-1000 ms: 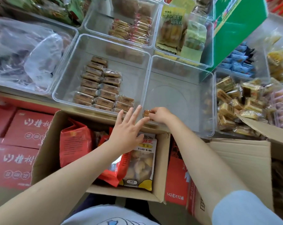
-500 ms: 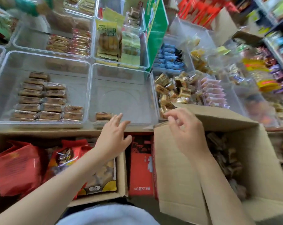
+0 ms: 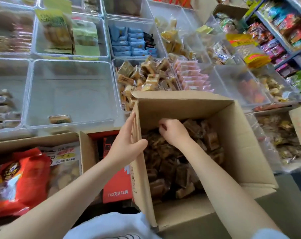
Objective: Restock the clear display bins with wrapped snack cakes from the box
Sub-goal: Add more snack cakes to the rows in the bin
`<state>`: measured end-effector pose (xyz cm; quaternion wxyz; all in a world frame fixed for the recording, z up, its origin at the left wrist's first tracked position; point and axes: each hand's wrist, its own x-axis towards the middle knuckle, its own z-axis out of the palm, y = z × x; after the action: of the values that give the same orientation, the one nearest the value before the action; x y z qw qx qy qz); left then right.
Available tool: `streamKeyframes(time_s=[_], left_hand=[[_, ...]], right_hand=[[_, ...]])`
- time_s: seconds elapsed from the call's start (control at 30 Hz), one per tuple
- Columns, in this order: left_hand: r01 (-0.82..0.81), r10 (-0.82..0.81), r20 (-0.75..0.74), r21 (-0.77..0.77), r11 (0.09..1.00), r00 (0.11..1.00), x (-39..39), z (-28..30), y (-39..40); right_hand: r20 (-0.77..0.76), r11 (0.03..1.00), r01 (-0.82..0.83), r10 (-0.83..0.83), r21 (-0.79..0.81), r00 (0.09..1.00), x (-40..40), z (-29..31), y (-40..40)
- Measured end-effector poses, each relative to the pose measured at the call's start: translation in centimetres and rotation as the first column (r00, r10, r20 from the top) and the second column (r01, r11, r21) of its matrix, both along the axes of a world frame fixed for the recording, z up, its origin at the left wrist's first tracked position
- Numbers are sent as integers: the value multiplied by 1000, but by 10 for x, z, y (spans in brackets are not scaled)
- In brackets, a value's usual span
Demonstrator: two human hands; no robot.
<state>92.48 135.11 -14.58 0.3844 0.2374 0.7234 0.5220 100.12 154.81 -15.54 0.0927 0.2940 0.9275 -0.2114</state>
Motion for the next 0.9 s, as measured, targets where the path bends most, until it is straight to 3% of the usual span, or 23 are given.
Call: streamKeyframes(time_s=[0.1,0.3,0.5,0.63,0.73,0.9], left_hand=[[-20,20,4,12,1000,1000,-1,0,-3],[-79,78,39,0,997,996,6,4,0],[-100,101,38,-18,995,994,6,4,2],[-112,112,37,-16,994,993,7,3,3],[-109,109,36,-17,994,993,7,3,4],[-92,92,27,-15,996,995,5,4,4]], right_hand=[[181,995,-62,75,-76,981,-13,-36,14],[337,984,-118,156,-130,928,-30,-119,22],[262,981,-2,53,-192,964,-46,-164,-3],[182,990,59,-35,-131,983,-40,-178,-12],[193,995,16,4,-103,981,-37,-175,-11],[206,967,7,47,-254,977,-42,-152,10]])
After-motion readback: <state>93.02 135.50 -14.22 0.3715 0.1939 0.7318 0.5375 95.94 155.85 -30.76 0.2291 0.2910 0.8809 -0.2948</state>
